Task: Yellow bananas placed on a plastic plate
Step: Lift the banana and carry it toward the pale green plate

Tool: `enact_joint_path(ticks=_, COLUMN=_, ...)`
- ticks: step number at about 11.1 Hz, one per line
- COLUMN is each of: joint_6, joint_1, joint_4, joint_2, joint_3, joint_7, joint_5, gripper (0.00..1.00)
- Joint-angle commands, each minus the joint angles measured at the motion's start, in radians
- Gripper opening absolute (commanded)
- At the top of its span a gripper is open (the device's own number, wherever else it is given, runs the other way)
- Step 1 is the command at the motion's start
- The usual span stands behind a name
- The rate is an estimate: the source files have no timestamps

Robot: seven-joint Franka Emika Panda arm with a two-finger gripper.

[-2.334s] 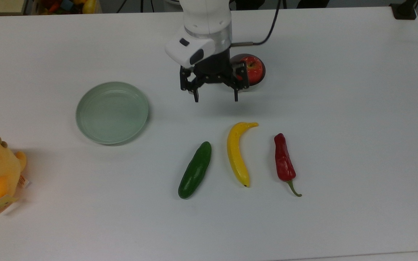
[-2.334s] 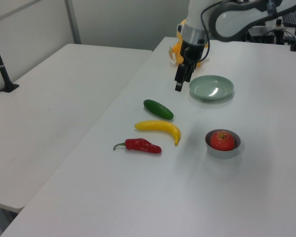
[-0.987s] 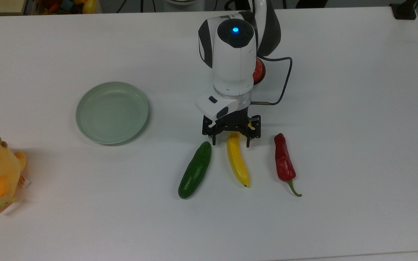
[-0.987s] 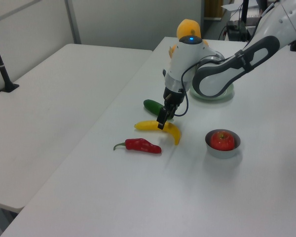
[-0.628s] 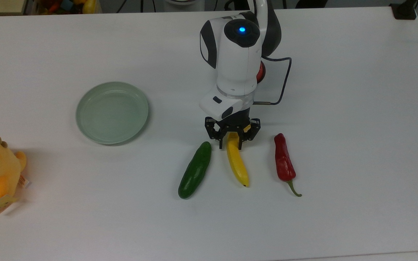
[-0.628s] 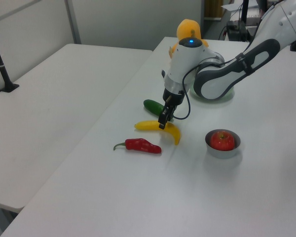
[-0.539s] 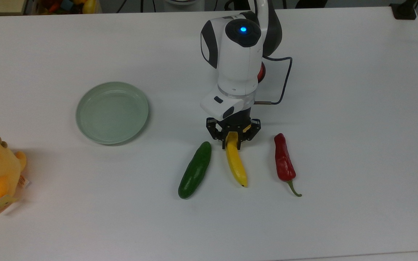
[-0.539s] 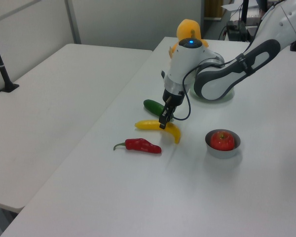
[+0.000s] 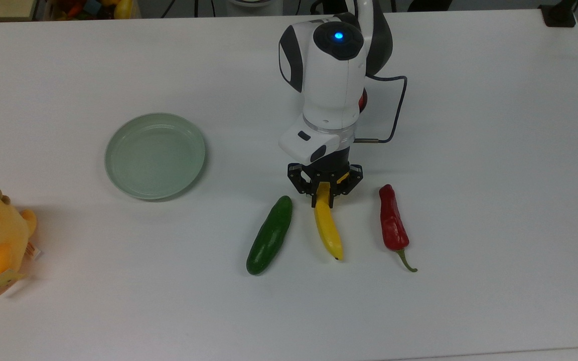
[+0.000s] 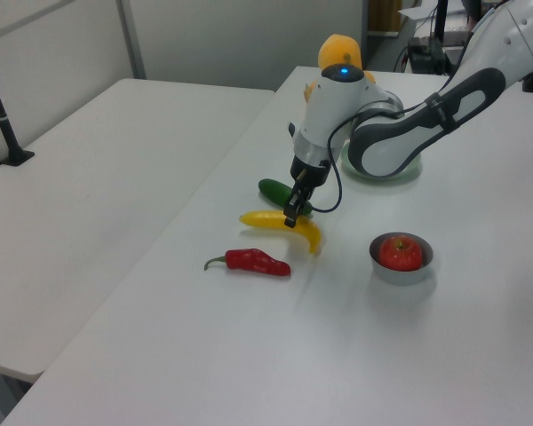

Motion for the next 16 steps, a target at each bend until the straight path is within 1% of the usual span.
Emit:
enact_joint_path(ticks=1, joint_6=-0.050, joint_1=-0.005, joint_4=-0.009, joint_2=-0.068, joint_3=0.004, joint_7=0.027, joint_5=-0.018, gripper=0.00)
enact_joint_path(ticks=4, joint_6=-0.173, joint_1=-0.031, joint_4=-0.009, joint_2=-0.178, joint_3=0.007, joint_7=0.027, joint_5=-0.006, gripper=0.00)
enact_joint_path(ticks=7, joint_6=-0.296, joint_1=-0.060, joint_4=-0.011, joint_2=-0.290, joint_3=0.004, joint_7=0.020, joint_5=0.040, gripper=0.00)
enact_joint_path(ticks=8, joint_6=-0.355, joint_1=-0.077, joint_4=-0.011, joint_2=-0.337, joint_3=0.004, joint_7=-0.010, joint_5=0.061, gripper=0.00)
enact_joint_path(ticks=9, joint_6=-0.418, joint_1=-0.099, joint_4=-0.011, joint_2=-0.391, joint_3=0.004, joint_7=-0.054, joint_5=0.098, gripper=0.00)
enact_joint_path(ticks=10, joint_6=-0.466, joint_1=-0.117, joint_4=-0.012, joint_2=-0.434, joint_3=-0.007, joint_7=-0.111, joint_5=0.141, gripper=0.01)
enact_joint_path(ticks=11, joint_6=-0.501, joint_1=-0.137, joint_4=-0.017, joint_2=-0.466, joint_3=-0.008, joint_7=-0.160, joint_5=0.169, gripper=0.01)
enact_joint_path(ticks=12, joint_6=-0.530, joint_1=-0.152, joint_4=-0.024, joint_2=-0.497, joint_3=-0.010, joint_7=-0.186, joint_5=0.172, gripper=0.01)
enact_joint_path(ticks=14, joint_6=-0.542, joint_1=-0.177, joint_4=-0.093, joint_2=-0.565, joint_3=-0.010, joint_7=-0.234, joint_5=0.174, gripper=0.01)
enact_joint_path(ticks=16, joint_6=-0.583, joint_1=-0.221, joint_4=-0.106, joint_2=-0.588, joint_3=-0.010, joint_7=-0.307, joint_5=0.174, gripper=0.01)
